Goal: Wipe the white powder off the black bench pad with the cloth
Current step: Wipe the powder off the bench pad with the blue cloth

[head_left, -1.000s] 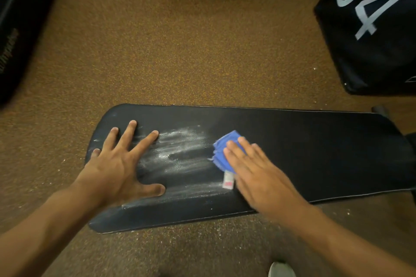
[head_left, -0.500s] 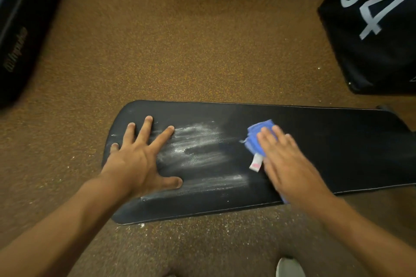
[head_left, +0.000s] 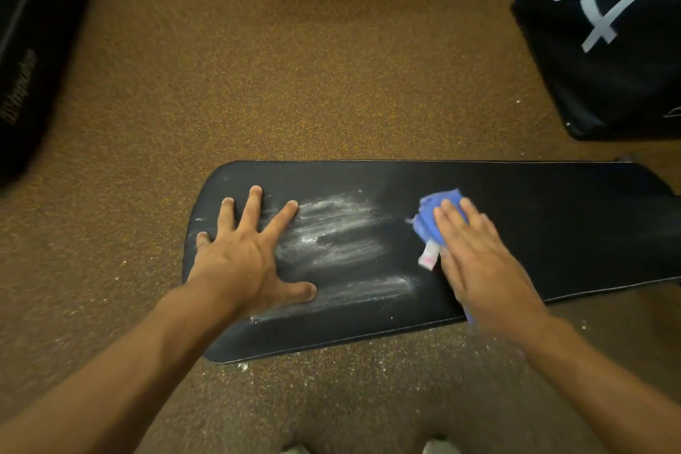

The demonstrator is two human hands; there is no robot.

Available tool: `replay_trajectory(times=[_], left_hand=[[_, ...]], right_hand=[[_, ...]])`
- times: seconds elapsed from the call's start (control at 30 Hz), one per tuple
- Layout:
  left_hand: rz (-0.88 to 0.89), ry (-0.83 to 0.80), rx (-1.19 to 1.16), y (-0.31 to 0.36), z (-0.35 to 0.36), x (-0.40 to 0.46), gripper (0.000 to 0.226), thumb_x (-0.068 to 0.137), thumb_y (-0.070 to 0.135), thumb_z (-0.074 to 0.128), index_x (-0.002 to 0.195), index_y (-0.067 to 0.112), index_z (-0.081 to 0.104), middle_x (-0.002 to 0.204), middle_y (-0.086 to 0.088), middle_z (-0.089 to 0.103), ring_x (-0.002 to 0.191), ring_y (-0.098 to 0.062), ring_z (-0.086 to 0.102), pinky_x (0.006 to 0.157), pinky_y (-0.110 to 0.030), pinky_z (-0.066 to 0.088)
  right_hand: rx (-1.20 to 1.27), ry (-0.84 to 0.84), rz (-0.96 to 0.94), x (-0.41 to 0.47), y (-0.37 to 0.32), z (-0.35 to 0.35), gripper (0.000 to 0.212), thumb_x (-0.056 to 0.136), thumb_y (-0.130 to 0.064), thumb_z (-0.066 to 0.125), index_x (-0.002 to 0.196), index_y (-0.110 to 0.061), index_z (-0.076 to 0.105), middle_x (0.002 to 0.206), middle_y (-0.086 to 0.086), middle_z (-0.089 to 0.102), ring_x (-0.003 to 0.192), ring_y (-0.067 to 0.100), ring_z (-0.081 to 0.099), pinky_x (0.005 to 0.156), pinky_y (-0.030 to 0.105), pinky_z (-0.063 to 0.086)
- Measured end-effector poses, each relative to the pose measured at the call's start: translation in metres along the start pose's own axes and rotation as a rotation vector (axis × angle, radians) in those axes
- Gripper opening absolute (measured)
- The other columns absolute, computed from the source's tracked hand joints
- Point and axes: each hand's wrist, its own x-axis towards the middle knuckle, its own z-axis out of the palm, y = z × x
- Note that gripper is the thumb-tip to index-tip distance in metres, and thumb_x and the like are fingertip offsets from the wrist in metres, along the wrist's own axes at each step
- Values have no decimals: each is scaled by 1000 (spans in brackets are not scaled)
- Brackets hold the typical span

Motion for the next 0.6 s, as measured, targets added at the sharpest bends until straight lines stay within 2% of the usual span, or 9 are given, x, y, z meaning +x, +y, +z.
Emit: replay_trajectory(times=[0.07,0.13,0.27,0.33,0.4,0.5,0.6], left_hand=[[-4,6,1,0,0,0,126,56,97,54,151,54,-17,165,3,-28,153,-36,-14,118,-65,25],[-10,13,6,0,1,-1,127,55,98,52,151,54,-18,165,4,-28,154,-34,-14,118,-65,25],[-13,23,-10,0,0,-1,128,51,99,52,150,57,-17,166,5,-26,154,-33,-13,119,-63,25],[-20,24,-27,-1,0,-1,128,51,99,53,150,58,-17,166,5,-26,154,-32,-13,119,-63,24],[-21,17,-24,0,0,-1,128,52,98,54,150,57,-17,165,6,-26,154,-32,-14,119,-63,24],[-19,5,-3,0,-1,-1,128,53,98,54,150,56,-18,165,5,-27,154,-33,-14,119,-63,24],[-15,-8,19,0,-1,-1,128,54,98,53,151,54,-18,165,4,-28,154,-34,-14,119,-63,25]], right_hand=[[80,44,150,28,-10,2,58,101,-29,28,153,-4,33,161,13,30,152,34,14,122,48,15],[117,71,168,43,-36,7,57,100,-26,32,152,-3,33,161,14,29,151,37,13,122,50,16],[31,-2,-151,6,-61,12,55,103,-25,33,155,-6,28,163,10,24,153,31,6,123,48,17],[0,-39,-271,-13,-44,10,56,103,-27,32,155,-8,27,164,8,22,153,28,7,122,45,17],[-34,-48,-314,-13,-19,7,56,102,-28,32,155,-9,30,163,8,26,153,28,12,120,45,18],[-19,-15,-166,14,-9,4,56,102,-29,28,153,-7,33,161,10,31,152,30,15,121,46,18],[73,24,63,45,-37,6,58,103,-29,24,155,-6,26,164,10,23,153,32,6,123,48,12]])
